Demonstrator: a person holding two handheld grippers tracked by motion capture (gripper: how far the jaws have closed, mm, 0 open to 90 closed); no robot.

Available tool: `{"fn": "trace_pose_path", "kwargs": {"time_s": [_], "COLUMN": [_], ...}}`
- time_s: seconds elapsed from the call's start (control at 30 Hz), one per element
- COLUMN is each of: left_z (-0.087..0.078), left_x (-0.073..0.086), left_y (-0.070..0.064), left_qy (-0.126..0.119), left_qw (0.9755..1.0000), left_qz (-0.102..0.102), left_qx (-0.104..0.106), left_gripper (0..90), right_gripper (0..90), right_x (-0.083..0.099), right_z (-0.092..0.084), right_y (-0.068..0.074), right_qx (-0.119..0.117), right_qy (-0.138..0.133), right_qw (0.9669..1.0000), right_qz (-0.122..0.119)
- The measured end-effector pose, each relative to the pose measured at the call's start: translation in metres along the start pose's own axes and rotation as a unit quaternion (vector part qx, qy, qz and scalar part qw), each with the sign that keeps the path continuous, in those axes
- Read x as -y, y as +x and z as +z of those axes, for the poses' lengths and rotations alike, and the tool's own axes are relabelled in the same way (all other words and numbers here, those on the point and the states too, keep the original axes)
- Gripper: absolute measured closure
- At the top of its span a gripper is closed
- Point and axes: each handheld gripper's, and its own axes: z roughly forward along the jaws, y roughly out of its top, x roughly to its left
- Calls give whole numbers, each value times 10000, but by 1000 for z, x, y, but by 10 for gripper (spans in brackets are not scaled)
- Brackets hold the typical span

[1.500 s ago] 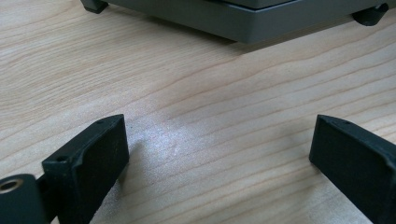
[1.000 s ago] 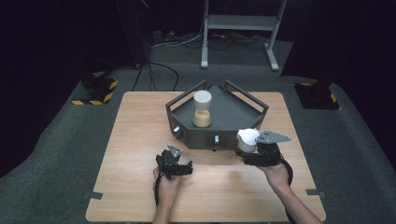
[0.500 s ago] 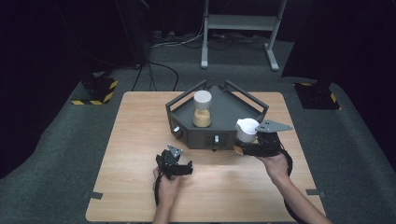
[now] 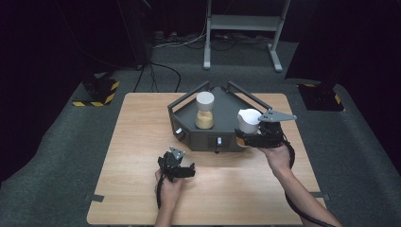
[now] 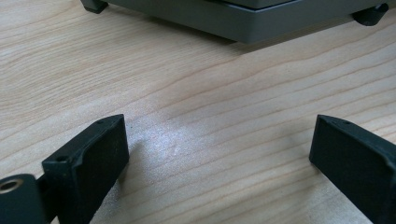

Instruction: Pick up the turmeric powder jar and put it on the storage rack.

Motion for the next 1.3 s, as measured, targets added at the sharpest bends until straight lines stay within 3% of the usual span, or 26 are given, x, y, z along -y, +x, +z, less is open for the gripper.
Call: {"fn": "trace_pose_path", "kwargs": {"time_s": [0.33, 0.8, 1.3], "left_z": [0, 0, 0], "left_x": [0, 0, 0], "left_y": [0, 0, 0], "left_qy": [0, 1, 1], "left_qw": [10000, 10000, 10000], "left_qz": [-1, 2, 3], "left_qx": [0, -1, -2], "left_gripper": [46, 46, 46], "right_gripper": [302, 302, 302], "right_x": [-15, -35, -42], "right_z": [8, 34, 64], "right_y": [-2, -6, -5], "right_qx": [83, 433, 679], "right_qy": [-46, 50, 245], "right_qw": [10000, 9989, 9969], "right_qz": [13, 166, 312]}}
